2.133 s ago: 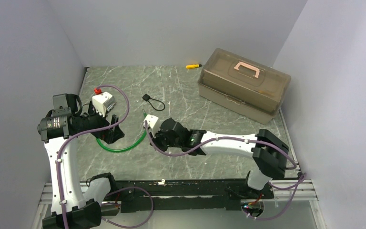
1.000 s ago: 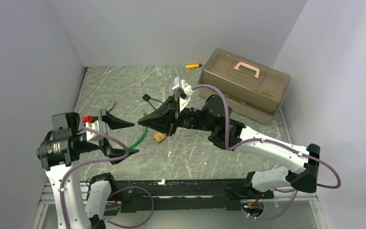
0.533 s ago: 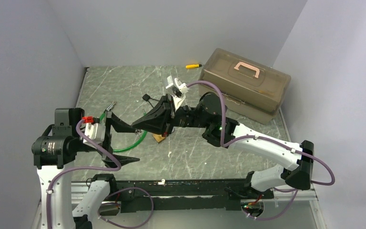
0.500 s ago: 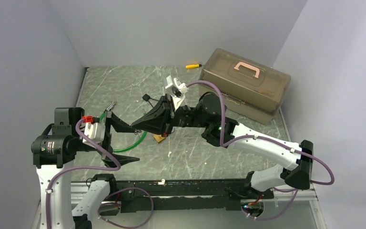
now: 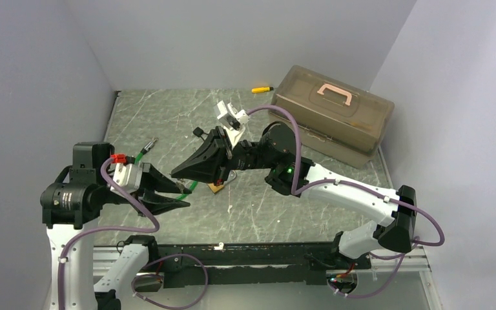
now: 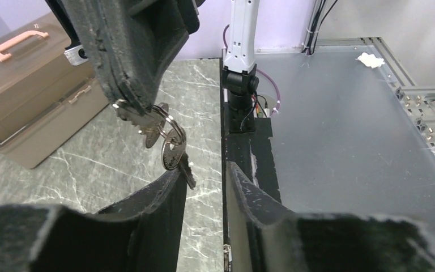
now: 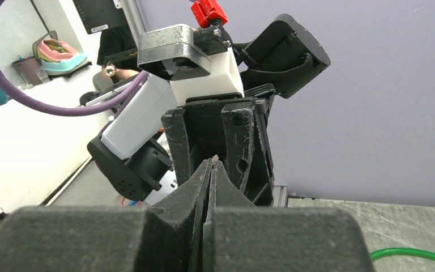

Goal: Unlock with the key
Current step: Pick up the key from the center of the board.

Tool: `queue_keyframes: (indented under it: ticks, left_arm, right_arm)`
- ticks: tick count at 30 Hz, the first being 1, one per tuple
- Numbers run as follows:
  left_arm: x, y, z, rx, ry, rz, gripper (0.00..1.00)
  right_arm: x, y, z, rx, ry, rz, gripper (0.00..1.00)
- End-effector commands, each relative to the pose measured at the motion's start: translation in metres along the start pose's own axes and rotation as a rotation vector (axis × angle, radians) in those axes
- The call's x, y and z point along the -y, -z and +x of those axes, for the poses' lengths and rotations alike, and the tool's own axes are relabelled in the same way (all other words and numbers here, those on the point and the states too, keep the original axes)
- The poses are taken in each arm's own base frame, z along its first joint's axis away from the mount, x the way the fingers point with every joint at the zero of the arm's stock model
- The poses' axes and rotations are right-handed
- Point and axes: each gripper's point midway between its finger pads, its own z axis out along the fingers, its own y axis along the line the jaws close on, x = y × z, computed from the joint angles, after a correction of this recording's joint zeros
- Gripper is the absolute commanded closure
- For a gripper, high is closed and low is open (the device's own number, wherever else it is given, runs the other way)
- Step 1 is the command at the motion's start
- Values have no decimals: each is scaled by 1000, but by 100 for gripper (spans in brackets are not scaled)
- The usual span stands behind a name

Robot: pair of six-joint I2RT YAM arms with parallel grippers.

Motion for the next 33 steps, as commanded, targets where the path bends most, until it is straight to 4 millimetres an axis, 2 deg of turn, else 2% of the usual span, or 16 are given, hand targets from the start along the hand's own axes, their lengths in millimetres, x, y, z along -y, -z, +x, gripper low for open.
queue_keyframes:
  ticks: [1,3,5,7,16,19,24,29,31,33]
  left_arm:
    - [33,-3,-39,181,-53,153,68]
    - [32,-2,-39,176,-59,157,79]
    - [31,-2,-40,171,-65,162,94]
    - [30,-2,-41,164,-58,166,100]
    - [24,-1,-41,120,16,177,100]
    - [11,-1,-35,72,81,124,100]
    - [-17,0,-19,-4,111,-65,100]
    - [-33,7,-14,-105,130,-171,100]
    - [-40,10,-5,-174,150,-196,100]
    - [-48,12,8,-237,188,-222,100]
  right_arm:
    - [-18,-2,-31,77,67,-56,100]
    - [-17,0,-30,75,62,-47,100]
    - [-17,1,-29,76,60,-40,100]
    - [-17,3,-28,79,57,-35,100]
    - [-19,13,-26,85,59,-2,100]
    - [-18,21,-30,91,86,38,100]
    - [-19,36,-35,97,129,100,100]
    - [-15,51,-33,63,154,182,100]
    - [-11,57,-29,17,177,223,100]
    - [-3,63,-25,-38,222,269,91]
